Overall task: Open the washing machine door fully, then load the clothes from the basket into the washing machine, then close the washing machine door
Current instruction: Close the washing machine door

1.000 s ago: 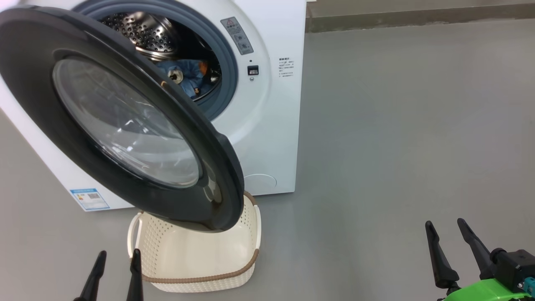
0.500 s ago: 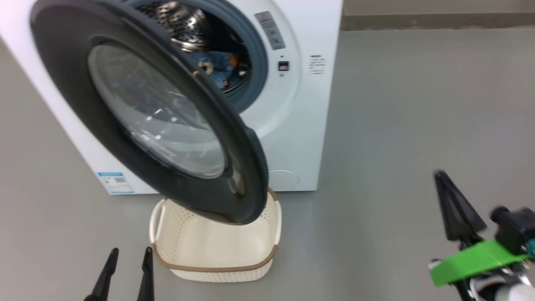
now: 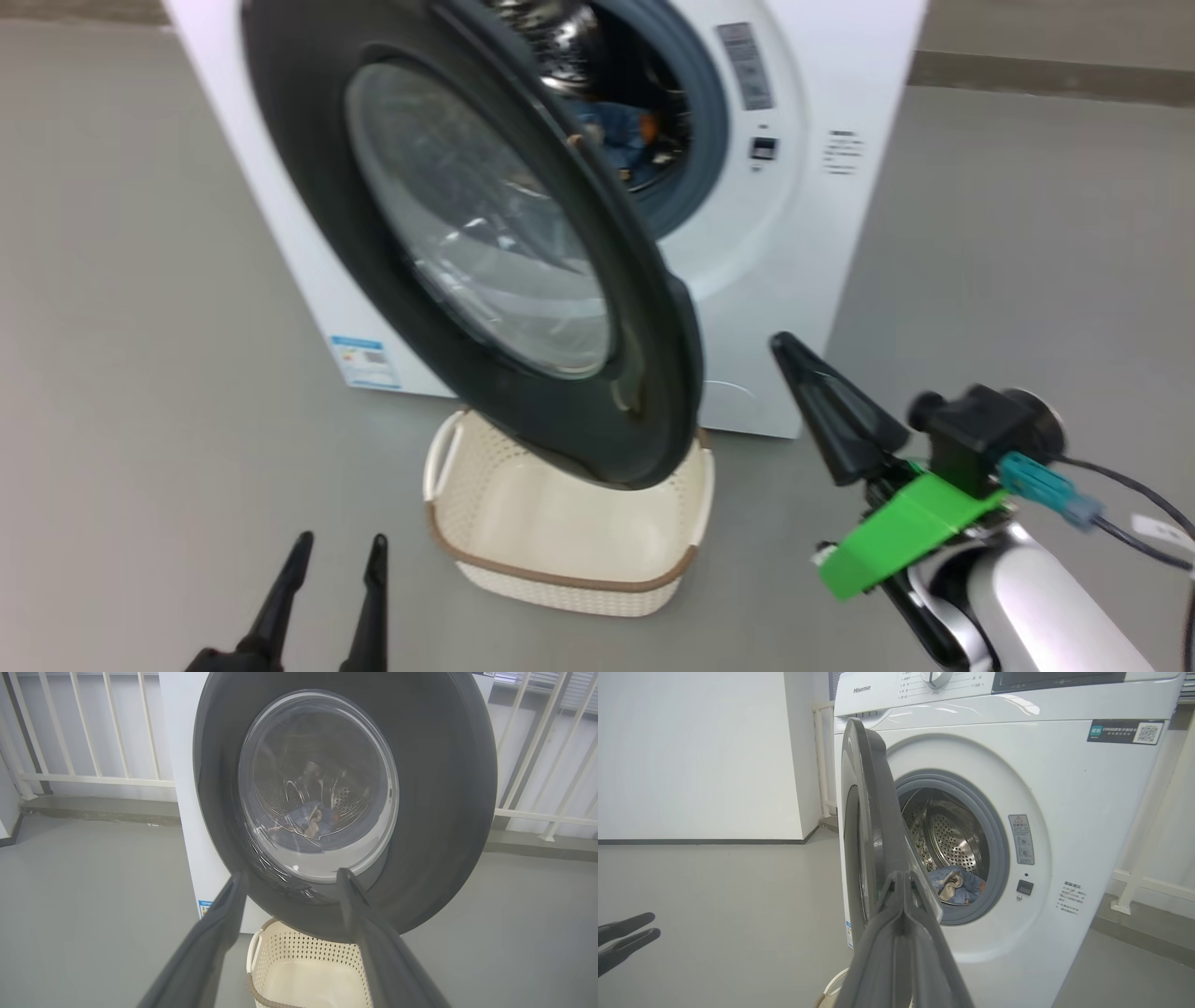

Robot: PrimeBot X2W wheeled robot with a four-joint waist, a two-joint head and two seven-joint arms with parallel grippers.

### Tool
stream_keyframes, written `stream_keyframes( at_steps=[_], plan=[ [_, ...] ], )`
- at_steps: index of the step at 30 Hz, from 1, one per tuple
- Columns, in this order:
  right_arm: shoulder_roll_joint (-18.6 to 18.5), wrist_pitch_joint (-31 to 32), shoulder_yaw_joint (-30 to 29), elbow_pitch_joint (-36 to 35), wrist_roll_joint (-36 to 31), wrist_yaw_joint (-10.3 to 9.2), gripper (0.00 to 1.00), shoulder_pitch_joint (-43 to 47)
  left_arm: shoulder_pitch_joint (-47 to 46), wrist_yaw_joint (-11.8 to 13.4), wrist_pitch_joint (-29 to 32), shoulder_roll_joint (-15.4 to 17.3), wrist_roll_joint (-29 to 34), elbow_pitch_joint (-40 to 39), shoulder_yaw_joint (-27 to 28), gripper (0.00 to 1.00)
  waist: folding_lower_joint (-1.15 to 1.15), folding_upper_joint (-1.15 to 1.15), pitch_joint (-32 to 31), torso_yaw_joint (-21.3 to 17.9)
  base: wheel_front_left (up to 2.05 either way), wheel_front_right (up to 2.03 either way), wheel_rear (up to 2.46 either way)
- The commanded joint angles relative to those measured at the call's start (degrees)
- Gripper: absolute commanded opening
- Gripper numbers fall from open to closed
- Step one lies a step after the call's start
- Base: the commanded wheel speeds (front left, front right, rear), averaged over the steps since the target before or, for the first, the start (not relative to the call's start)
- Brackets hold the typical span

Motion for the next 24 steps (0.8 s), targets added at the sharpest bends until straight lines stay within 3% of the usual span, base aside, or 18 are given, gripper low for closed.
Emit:
stream_keyframes(
  at_steps=[1, 12, 24],
  plan=[
    [-0.09, -0.28, 1.31, -0.93, 0.48, 0.41, 0.0, -2.42, -2.91, -0.31, -0.38, 0.3, 0.28, -0.86, 1.58, 1.0, 0.0, 0.0, 0.14, 2.76, 0.0, 0.0, 0.0],
    [1.43, -2.88, 5.38, 11.45, 4.14, 0.41, 0.0, -9.14, -5.15, -1.32, -0.38, -0.01, 0.1, 1.81, -1.69, 1.0, 0.0, 0.0, -0.23, 9.0, 0.0, 0.0, 0.0],
    [2.49, -6.17, 6.57, 24.04, 7.04, 0.41, 0.0, -13.37, -6.19, -1.71, -0.38, 0.52, -0.31, 2.92, -3.65, 1.0, 0.0, 0.0, -0.7, 11.42, 0.0, 0.0, 0.0]
  ],
)
